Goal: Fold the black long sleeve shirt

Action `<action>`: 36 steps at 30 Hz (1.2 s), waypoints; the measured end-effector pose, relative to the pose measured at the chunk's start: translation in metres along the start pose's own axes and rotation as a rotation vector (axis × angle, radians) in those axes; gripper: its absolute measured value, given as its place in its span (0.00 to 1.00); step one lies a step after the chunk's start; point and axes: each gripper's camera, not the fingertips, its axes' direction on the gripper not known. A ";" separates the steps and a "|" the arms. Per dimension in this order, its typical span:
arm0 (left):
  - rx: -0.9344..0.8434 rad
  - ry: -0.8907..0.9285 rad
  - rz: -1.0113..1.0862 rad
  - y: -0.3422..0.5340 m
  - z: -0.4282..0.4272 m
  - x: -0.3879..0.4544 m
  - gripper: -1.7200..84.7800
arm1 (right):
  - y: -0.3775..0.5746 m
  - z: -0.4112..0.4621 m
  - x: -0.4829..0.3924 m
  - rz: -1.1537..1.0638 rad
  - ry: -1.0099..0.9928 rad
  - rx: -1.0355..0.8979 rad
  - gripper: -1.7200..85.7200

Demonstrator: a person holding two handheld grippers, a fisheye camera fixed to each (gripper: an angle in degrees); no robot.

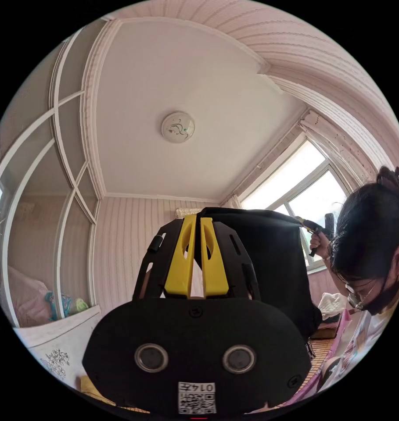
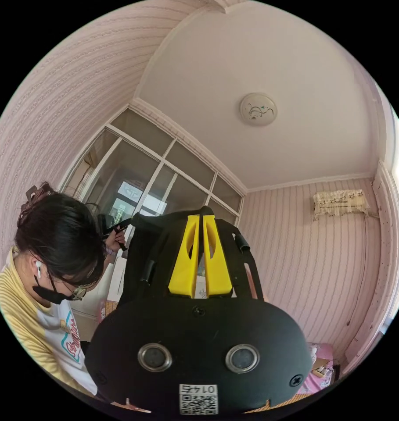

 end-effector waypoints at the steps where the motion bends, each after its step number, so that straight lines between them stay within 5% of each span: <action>1: -0.063 0.013 -0.048 0.007 0.018 -0.016 0.01 | 0.008 0.019 0.009 0.018 0.019 -0.071 0.03; 8: -0.680 -0.109 -0.414 0.190 0.168 -0.119 0.01 | 0.244 0.199 0.133 0.483 0.097 -0.741 0.03; 10: -0.826 -0.163 -0.572 0.268 0.198 -0.136 0.01 | 0.289 0.220 0.154 0.548 0.143 -0.790 0.03; 12: -0.908 -0.210 -0.504 0.288 0.224 -0.135 0.01 | 0.305 0.236 0.176 0.605 0.183 -0.787 0.03; 17: -0.618 -0.134 -0.337 0.224 0.266 -0.136 0.01 | 0.226 0.229 0.220 0.585 0.246 -0.364 0.03; 21: -0.479 -0.108 -0.253 0.212 0.266 -0.134 0.01 | 0.229 0.219 0.225 0.563 0.127 -0.232 0.03; 29: -0.756 -0.092 -0.451 0.409 0.220 -0.183 0.01 | 0.479 0.195 0.193 0.774 0.063 -0.562 0.03; 36: -1.218 -0.100 -0.763 0.647 0.122 -0.171 0.02 | 0.718 0.155 0.124 1.136 0.174 -0.970 0.03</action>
